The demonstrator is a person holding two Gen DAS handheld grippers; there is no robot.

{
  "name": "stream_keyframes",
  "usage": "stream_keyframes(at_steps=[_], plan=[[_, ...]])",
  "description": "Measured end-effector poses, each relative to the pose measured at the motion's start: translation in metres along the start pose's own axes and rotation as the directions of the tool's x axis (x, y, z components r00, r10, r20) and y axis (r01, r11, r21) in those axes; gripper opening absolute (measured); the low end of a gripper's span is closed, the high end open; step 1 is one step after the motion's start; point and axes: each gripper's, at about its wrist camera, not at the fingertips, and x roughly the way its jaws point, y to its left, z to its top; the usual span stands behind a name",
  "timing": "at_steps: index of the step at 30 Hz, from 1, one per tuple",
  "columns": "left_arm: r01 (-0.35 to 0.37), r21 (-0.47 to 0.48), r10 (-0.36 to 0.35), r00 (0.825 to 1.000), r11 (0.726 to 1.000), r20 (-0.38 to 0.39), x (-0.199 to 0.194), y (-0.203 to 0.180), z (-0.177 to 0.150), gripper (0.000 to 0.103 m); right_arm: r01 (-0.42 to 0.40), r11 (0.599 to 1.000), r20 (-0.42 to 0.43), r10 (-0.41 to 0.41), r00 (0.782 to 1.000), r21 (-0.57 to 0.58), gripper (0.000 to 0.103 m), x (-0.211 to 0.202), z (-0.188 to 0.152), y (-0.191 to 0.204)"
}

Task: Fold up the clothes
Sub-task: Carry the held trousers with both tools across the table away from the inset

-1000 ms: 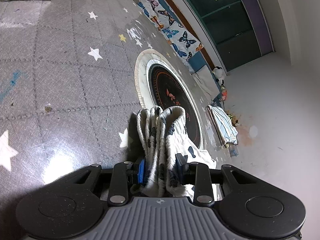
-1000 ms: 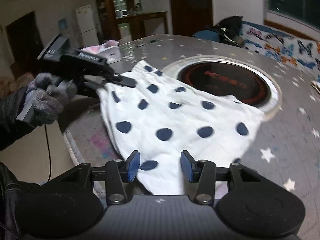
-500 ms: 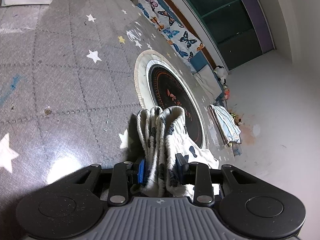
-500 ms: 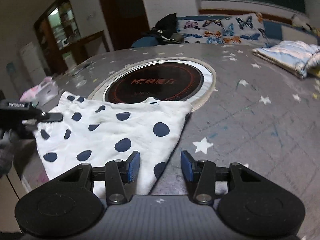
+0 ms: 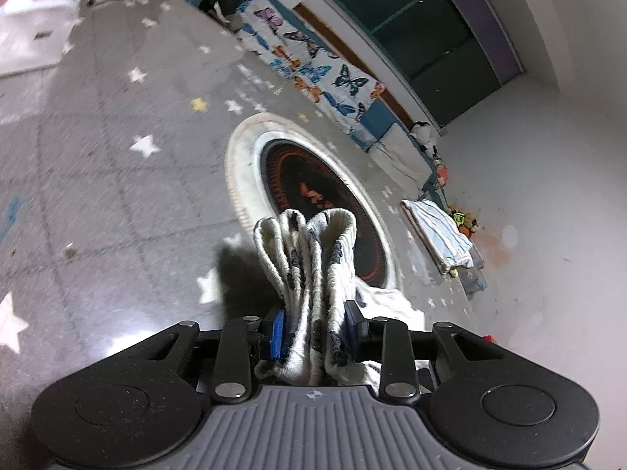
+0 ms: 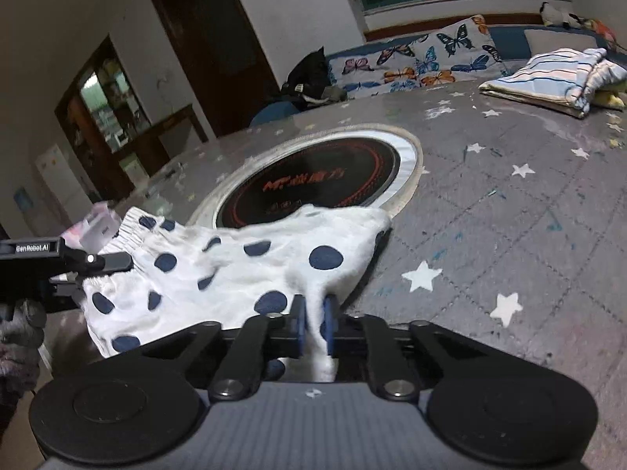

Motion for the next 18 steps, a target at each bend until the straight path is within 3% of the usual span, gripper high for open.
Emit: stream_keyframes(at_steps=[7, 18], plan=[[0.054, 0.081, -0.052, 0.998, 0.995, -0.027, 0.022, -0.045, 0.008, 0.032, 0.041, 0.999, 0.099, -0.038, 0.994, -0.028, 0.004, -0.035, 0.018, -0.012], [0.112, 0.163, -0.094, 0.989, 0.980, -0.116, 0.116, -0.137, 0.010, 0.032, 0.231, 0.971, 0.180, -0.216, 0.960, -0.063, 0.004, -0.082, 0.070, -0.083]])
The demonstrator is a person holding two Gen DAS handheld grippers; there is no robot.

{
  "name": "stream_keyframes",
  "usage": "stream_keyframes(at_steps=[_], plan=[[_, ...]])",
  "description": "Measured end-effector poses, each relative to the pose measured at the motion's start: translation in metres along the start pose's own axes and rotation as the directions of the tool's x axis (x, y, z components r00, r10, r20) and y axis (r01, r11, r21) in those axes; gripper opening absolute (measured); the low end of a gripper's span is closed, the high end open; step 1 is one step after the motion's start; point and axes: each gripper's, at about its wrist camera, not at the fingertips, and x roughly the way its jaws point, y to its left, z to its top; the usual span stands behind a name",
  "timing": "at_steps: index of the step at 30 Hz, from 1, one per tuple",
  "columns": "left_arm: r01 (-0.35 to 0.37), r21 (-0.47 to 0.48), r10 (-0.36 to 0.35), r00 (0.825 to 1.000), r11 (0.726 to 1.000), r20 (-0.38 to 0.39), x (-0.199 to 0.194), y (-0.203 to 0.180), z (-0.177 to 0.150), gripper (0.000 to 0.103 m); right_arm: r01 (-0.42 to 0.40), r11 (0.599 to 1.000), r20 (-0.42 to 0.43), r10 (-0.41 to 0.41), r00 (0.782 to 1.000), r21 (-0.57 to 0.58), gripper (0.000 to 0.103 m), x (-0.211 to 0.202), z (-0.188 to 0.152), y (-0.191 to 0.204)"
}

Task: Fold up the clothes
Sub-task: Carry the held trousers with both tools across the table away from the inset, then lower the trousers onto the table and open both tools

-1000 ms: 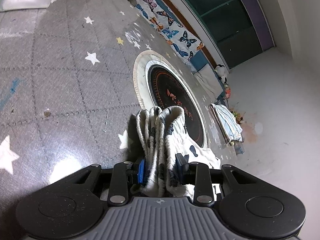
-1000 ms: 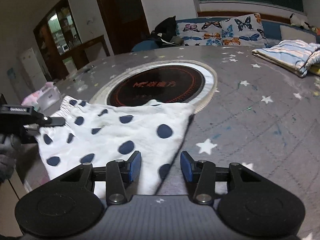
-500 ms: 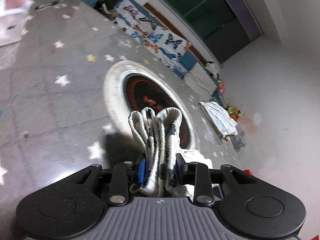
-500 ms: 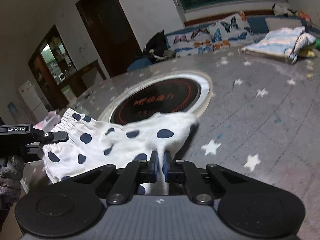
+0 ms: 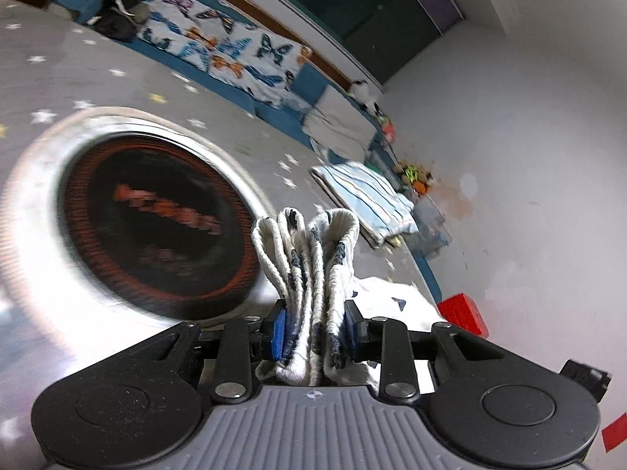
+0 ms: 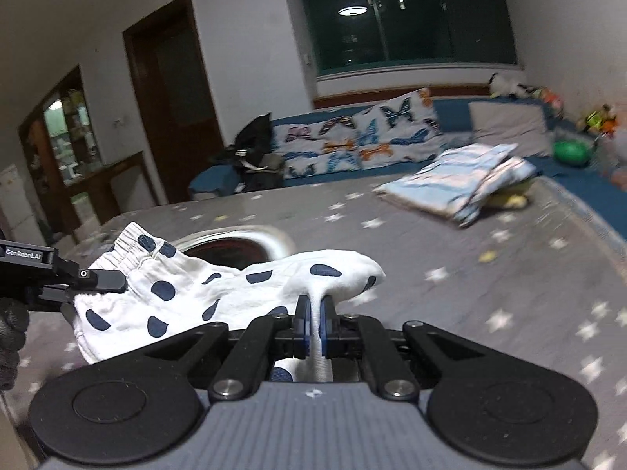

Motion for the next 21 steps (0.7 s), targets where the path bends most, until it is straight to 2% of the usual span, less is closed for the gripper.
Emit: stream_keyframes(at_steps=[6, 13, 16, 19, 21], plan=[[0.006, 0.030, -0.004, 0.999, 1.000, -0.053, 0.065, -0.035, 0.006, 0.032, 0.099, 0.995, -0.007, -0.099, 0.995, -0.025, 0.004, 0.009, 0.019, -0.046], [-0.005, 0.042, 0.008, 0.996, 0.999, -0.087, 0.118, -0.053, 0.005, 0.032, 0.176, 0.984, -0.015, -0.177, 0.984, -0.033, 0.004, 0.024, 0.030, -0.090], [-0.040, 0.069, 0.048, 0.992, 0.997, -0.117, 0.135, -0.053, -0.002, 0.037, 0.198, 0.980, -0.051, -0.199, 0.979, -0.023, 0.005, 0.037, 0.026, -0.105], [-0.086, 0.105, 0.100, 0.986, 0.991, -0.131, 0.140, -0.051, -0.007, 0.049, 0.217, 0.976, -0.103, -0.216, 0.971, -0.001, 0.007, 0.051, 0.016, -0.118], [-0.093, 0.120, 0.108, 0.986, 0.988, -0.129, 0.135, -0.048, -0.007, 0.053, 0.223, 0.975, -0.121, -0.220, 0.968, 0.011, 0.009, 0.056, 0.011, -0.123]])
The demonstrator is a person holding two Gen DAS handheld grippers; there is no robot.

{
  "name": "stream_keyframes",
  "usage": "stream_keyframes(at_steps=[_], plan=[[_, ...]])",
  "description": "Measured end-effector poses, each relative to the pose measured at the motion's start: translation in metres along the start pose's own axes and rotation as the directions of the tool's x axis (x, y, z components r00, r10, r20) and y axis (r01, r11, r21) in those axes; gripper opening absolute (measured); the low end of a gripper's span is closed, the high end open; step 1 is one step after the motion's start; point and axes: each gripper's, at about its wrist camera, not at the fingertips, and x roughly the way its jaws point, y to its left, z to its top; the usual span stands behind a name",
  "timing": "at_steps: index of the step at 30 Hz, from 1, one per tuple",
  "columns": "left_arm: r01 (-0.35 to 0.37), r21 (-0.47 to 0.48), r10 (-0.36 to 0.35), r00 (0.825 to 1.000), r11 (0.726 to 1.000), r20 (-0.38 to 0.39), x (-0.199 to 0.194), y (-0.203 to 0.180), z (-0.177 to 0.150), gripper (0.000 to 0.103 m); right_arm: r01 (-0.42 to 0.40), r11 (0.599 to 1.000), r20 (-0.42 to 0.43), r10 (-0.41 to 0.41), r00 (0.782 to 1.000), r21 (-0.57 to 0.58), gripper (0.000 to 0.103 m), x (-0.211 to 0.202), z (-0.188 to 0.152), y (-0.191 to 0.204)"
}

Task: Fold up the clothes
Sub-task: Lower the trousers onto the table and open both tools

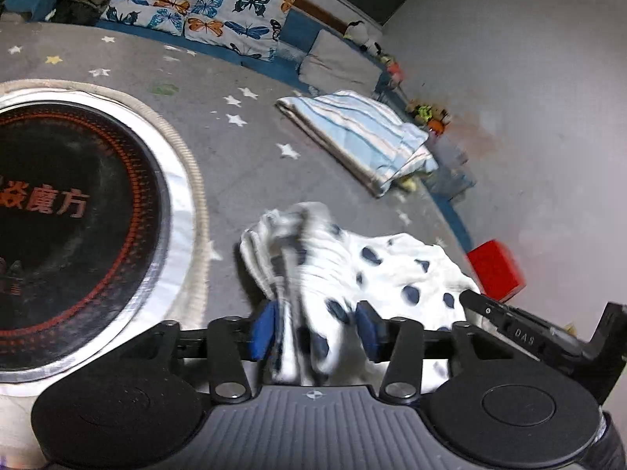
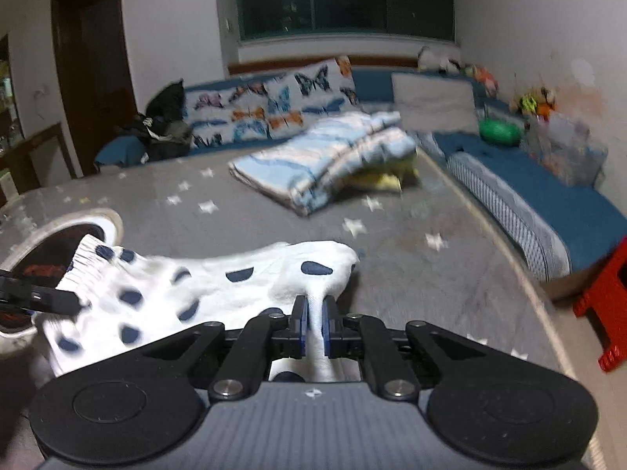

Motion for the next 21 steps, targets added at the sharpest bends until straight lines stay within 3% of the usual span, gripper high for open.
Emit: stream_keyframes(at_steps=[5, 7, 9, 11, 14, 19, 21], plan=[[-0.012, 0.092, 0.006, 0.997, 0.996, 0.075, -0.023, -0.010, 0.008, 0.052, -0.010, 1.000, 0.022, 0.010, 1.000, 0.017, 0.015, -0.001, 0.005, -0.004], [-0.001, 0.139, -0.012, 0.996, 0.990, 0.093, -0.027, -0.020, 0.013, 0.052, -0.036, 0.999, 0.031, 0.035, 0.999, 0.024, 0.023, 0.000, 0.014, -0.003], [0.034, 0.165, -0.048, 0.996, 0.986, 0.081, -0.022, -0.029, 0.016, 0.047, -0.058, 0.998, 0.021, 0.058, 0.998, 0.023, 0.028, 0.007, 0.020, 0.001], [0.055, 0.195, -0.068, 0.996, 0.979, 0.059, -0.012, -0.036, 0.018, 0.038, -0.071, 0.997, 0.000, 0.071, 0.997, 0.017, 0.028, 0.017, 0.024, 0.006], [0.062, 0.226, -0.069, 0.997, 0.972, 0.021, 0.008, -0.041, 0.020, 0.032, -0.081, 0.997, -0.039, 0.082, 0.996, 0.019, 0.028, 0.037, 0.028, 0.011], [0.043, 0.222, -0.038, 0.999, 0.974, -0.027, 0.034, -0.033, 0.024, 0.028, -0.057, 0.998, -0.069, 0.058, 0.996, 0.012, 0.029, 0.063, 0.032, 0.013], [0.048, 0.221, -0.042, 0.999, 0.974, -0.034, 0.037, -0.028, 0.024, 0.027, -0.050, 0.999, -0.074, 0.050, 0.996, 0.005, 0.034, 0.071, 0.033, 0.013]])
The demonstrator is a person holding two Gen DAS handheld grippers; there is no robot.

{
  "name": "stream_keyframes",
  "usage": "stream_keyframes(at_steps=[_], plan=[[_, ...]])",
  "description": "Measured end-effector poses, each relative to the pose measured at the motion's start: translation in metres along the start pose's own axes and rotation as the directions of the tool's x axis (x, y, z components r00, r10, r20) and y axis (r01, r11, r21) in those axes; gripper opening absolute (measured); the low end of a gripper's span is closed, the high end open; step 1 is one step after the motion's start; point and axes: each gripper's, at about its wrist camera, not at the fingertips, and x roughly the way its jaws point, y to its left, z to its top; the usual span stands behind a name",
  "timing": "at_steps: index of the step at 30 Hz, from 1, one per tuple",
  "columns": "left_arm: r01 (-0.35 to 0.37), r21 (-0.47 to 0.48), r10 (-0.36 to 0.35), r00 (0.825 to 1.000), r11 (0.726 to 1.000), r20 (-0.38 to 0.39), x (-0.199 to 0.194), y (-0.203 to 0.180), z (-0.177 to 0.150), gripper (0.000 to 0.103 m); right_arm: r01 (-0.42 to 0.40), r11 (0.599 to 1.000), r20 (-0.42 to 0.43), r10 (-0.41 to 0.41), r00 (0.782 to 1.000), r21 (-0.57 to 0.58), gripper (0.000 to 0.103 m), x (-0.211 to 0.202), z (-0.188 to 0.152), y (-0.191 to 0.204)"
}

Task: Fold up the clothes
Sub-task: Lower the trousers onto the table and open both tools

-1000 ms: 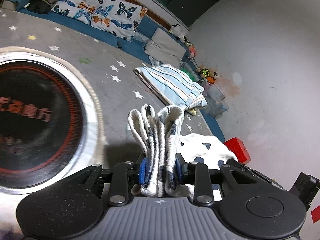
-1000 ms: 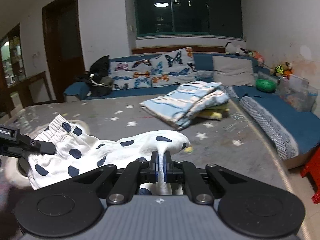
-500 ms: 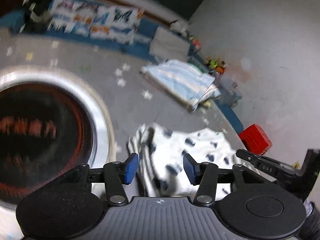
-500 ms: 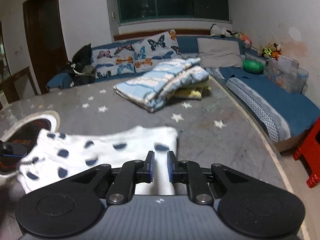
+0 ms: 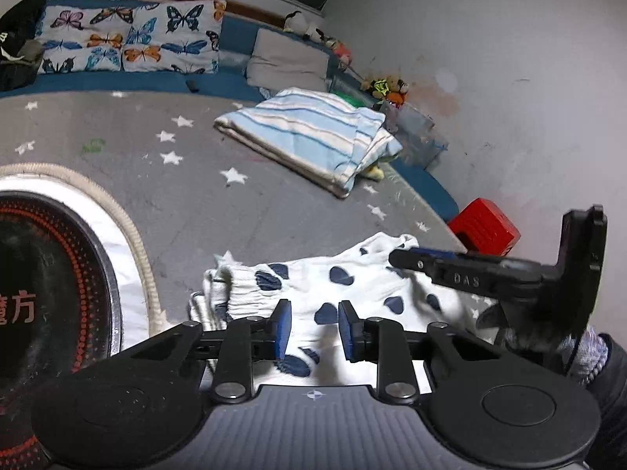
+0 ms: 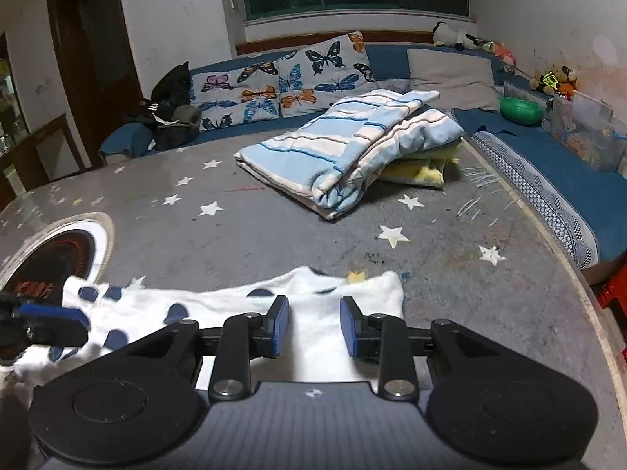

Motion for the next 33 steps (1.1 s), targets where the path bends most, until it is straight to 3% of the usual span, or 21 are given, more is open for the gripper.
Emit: stream_keyframes(at_steps=[6, 12, 20, 28, 33], plan=[[0.014, 0.002, -0.014, 1.000, 1.000, 0.009, -0.005, 0.001, -0.002, 0.027, -0.010, 1.000, 0.001, 0.010, 1.000, -0.018, 0.047, 0.012, 0.004, 0.002], [0.028, 0.021, -0.029, 0.999, 0.999, 0.030, -0.018, -0.005, -0.003, 0.027, -0.030, 0.999, 0.025, 0.031, 0.999, -0.045, 0.056, -0.019, 0.003, 0.009], [0.040, 0.075, -0.042, 0.998, 0.996, 0.035, -0.027, -0.012, -0.015, 0.027, -0.094, 0.987, 0.015, 0.097, 0.995, -0.131, 0.067, -0.067, -0.036, 0.038], [0.011, 0.189, -0.021, 0.998, 0.982, 0.053, -0.033, -0.021, -0.035, 0.030, -0.064, 0.977, 0.044, 0.075, 0.996, -0.204, 0.073, -0.093, -0.078, 0.060], [-0.036, 0.280, 0.014, 0.997, 0.959, 0.080, -0.033, -0.027, -0.047, 0.030, -0.052, 0.982, 0.054, 0.062, 0.997, -0.179, 0.075, -0.095, -0.090, 0.061]])
